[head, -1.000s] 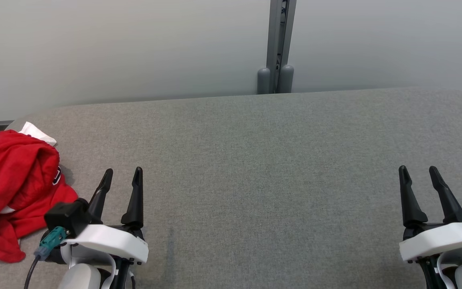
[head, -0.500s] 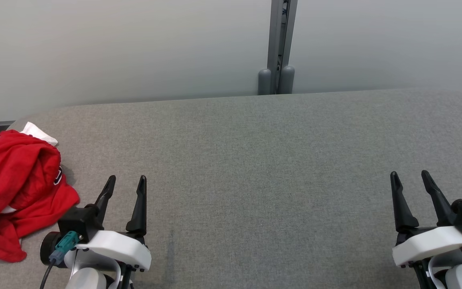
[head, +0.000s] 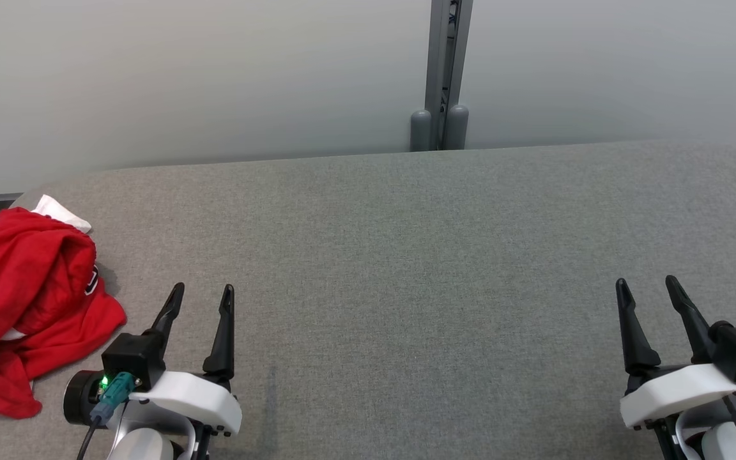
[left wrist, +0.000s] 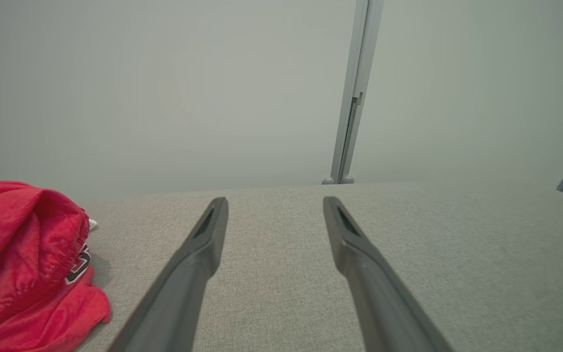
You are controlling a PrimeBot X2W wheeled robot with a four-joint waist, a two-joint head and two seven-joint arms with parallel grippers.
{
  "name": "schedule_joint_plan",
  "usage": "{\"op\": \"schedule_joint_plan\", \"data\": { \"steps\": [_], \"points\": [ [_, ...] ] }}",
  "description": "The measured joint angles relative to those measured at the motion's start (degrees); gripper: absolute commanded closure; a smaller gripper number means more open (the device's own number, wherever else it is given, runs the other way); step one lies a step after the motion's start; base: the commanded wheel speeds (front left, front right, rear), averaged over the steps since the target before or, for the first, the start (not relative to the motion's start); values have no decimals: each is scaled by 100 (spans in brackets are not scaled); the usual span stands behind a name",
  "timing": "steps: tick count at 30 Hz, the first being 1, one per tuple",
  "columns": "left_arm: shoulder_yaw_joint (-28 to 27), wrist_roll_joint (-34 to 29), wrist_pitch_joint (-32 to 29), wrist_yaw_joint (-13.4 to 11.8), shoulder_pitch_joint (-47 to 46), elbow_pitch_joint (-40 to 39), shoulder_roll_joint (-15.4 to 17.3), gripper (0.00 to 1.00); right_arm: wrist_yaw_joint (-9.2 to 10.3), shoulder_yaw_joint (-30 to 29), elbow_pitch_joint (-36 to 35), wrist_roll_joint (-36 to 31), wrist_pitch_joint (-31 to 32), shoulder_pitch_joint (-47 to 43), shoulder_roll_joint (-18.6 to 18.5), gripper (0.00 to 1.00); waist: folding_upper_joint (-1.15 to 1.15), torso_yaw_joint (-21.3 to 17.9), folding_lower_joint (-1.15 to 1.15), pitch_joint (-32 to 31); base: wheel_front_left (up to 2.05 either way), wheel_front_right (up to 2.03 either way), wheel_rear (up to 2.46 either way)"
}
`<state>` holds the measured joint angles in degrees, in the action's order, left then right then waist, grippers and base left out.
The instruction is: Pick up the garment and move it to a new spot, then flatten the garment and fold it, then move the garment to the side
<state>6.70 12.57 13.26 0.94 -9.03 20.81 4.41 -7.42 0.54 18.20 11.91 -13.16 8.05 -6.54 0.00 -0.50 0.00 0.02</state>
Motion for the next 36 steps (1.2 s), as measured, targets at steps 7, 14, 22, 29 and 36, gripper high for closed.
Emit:
{"op": "schedule_joint_plan", "data": {
  "steps": [7,14,22,29,36],
  "points": [
    [-5,-110,92,2,-60,137,-32,0,0,11,75,-47,-100,22,32,0,0,-3,0,-1,0,0,0],
    [14,-209,159,4,-94,310,-59,0,0,65,111,-122,-158,32,24,0,0,-10,0,8,0,0,0],
    [33,-199,174,1,-154,423,-75,0,0,123,79,-4,-177,54,-1,0,0,-10,0,28,0,0,0],
    [35,-133,174,-19,-173,481,-86,0,0,114,87,30,-177,52,-31,0,0,-8,0,41,0,0,0],
    [48,-100,174,-45,-175,476,-88,0,0,114,82,32,-177,52,-52,0,0,2,0,63,0,0,0]
  ]
}}
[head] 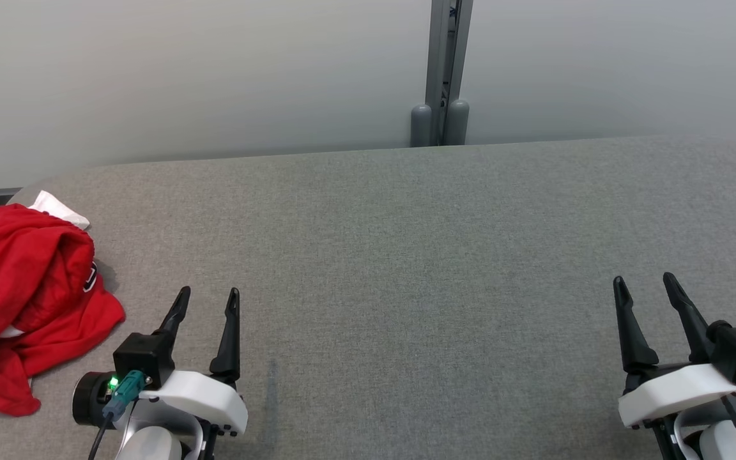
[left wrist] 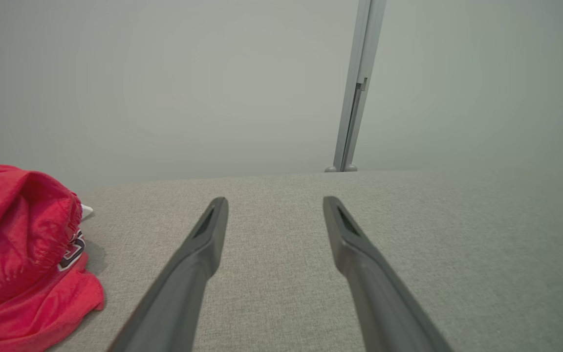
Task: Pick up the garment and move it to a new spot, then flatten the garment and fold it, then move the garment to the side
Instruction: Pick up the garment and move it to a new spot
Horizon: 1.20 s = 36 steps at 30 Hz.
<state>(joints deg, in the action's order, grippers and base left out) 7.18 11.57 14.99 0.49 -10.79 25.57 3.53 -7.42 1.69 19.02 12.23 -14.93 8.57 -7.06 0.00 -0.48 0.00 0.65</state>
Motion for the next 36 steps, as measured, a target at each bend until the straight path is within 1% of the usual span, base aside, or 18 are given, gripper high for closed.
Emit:
{"op": "schedule_joint_plan", "data": {
  "steps": [7,14,21,36],
  "points": [
    [1,34,0,-11,-21,-7,0,0,0,-47,-19,-7,0,-5,-3,0,0,89,0,-5,0,0,0],
    [-5,54,0,-37,-42,-16,37,0,0,-51,-151,-27,-2,-57,10,0,0,410,0,-45,0,0,0],
    [-47,71,0,-36,-74,-52,80,0,0,46,-267,-49,-5,-66,51,0,0,913,0,-59,0,0,0],
    [-140,112,14,-104,-29,-169,116,0,-1,221,-382,-153,27,-63,87,0,0,2203,0,-60,0,0,0]
  ]
}}
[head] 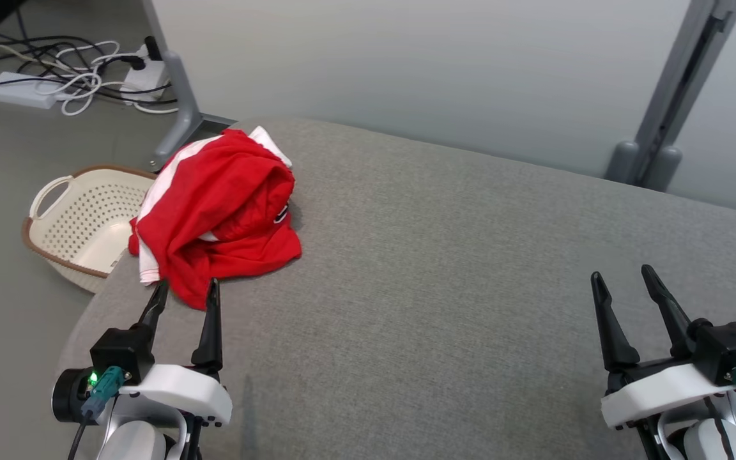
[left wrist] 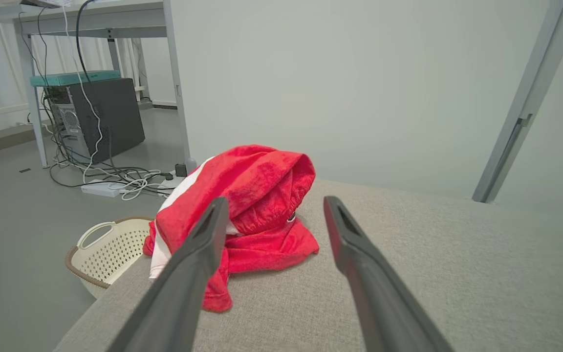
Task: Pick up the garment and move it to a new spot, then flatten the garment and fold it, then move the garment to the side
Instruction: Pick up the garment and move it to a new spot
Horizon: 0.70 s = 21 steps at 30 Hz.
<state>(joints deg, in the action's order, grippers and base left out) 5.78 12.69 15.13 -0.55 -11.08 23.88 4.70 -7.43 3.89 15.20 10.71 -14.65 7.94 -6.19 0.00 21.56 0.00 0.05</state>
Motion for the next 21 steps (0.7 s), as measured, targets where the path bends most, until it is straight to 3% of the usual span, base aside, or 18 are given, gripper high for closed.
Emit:
{"op": "schedule_joint_plan", "data": {
  "steps": [6,21],
  "points": [
    [-3,-2,0,1,13,-51,18,0,0,25,-53,-53,10,4,20,0,0,373,0,15,0,0,0],
    [-21,40,0,7,10,-55,15,0,-1,14,-77,-163,44,3,41,0,0,551,0,51,0,0,0]
  ]
}}
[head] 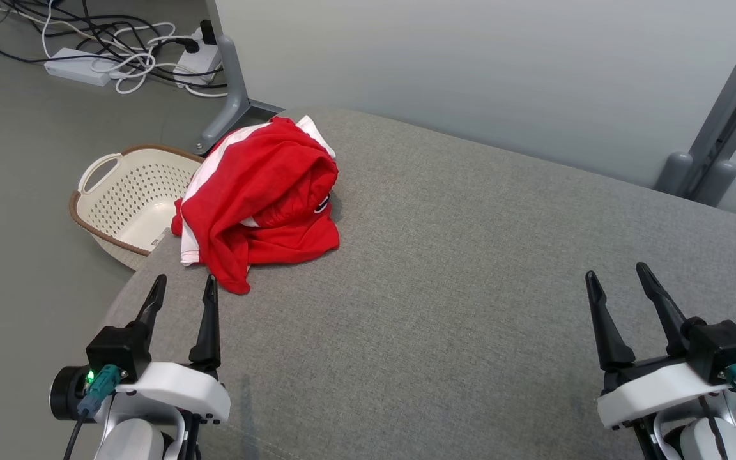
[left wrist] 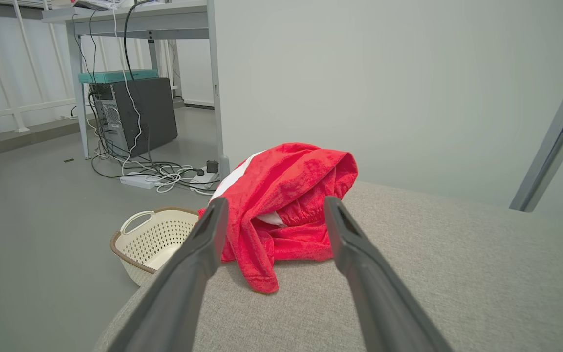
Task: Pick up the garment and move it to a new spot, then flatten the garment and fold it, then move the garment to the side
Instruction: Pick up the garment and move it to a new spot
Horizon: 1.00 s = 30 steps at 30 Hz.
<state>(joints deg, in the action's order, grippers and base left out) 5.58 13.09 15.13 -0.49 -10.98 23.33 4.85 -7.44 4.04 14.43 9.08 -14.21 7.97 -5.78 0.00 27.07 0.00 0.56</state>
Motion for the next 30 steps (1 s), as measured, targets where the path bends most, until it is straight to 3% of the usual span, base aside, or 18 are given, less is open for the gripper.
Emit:
{"op": "schedule_joint_plan", "data": {
  "steps": [10,18,23,30],
  "points": [
    [-60,10,0,-45,-240,-24,20,0,0,42,-113,2,60,53,-35,0,0,-121,0,152,0,0,0],
    [-368,294,1,19,-792,-88,-12,0,0,130,-444,0,268,279,-283,0,0,-403,0,632,0,0,0],
    [-532,424,1,111,-1483,414,41,0,-3,202,-686,4,414,553,-516,0,0,-611,0,1104,0,0,0],
    [-633,644,-176,355,-2585,1895,296,0,-3,268,-831,78,471,825,-688,0,0,-950,0,1709,0,0,0]
  ]
}}
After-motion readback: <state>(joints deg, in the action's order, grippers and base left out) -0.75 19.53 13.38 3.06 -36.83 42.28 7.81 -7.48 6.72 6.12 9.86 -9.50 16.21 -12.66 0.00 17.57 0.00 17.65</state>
